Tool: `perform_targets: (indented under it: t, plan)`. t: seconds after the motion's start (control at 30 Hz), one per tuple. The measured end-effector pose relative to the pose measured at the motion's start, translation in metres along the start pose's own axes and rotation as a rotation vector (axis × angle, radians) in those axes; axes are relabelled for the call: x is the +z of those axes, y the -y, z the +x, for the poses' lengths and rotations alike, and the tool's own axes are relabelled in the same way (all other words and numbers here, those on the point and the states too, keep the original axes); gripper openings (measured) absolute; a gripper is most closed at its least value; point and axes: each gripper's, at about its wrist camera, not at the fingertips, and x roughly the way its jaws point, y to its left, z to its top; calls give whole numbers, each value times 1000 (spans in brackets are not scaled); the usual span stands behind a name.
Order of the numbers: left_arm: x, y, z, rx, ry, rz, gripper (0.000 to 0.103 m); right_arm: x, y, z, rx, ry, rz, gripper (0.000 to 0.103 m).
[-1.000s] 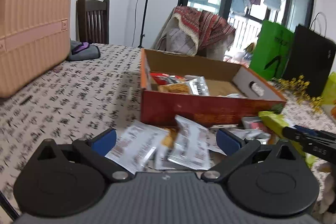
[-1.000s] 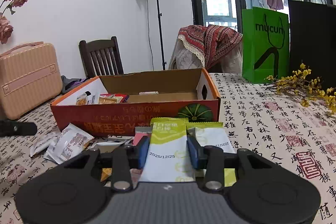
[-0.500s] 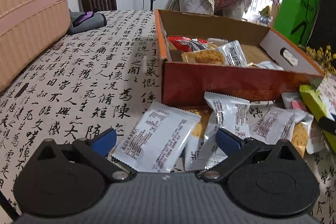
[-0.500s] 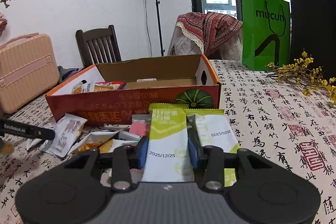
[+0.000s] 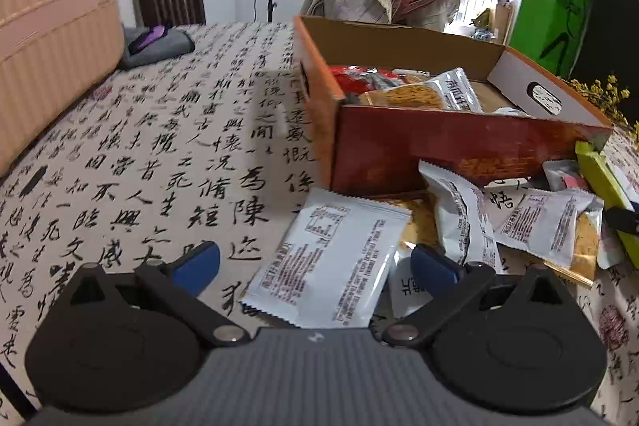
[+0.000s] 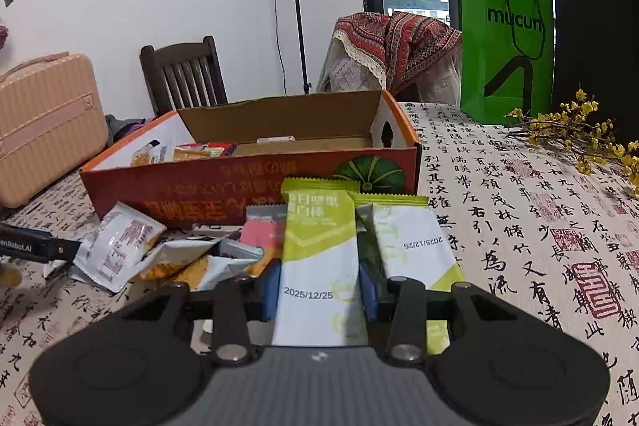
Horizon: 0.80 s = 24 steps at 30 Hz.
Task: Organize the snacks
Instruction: 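Grasp a white sachet with the left tool while the right tool holds the green bars, then carry the white sachet over the box with the left tool while the right tool lifts a green bar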
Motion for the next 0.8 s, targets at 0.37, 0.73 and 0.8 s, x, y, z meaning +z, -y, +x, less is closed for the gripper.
perform_targets:
  t: [0.37, 0.73, 0.8]
  plan:
    - [-2, 2, -12, -38, 65, 9, 55, 0, 1, 5, -2, -24, 3, 40]
    - [-7, 3, -36, -29, 151, -6, 54, 0, -1, 6, -14, -28, -8, 40]
    - [-8, 3, -42, -31, 169, -7, 54, 0, -2, 7, -17, -32, -14, 40]
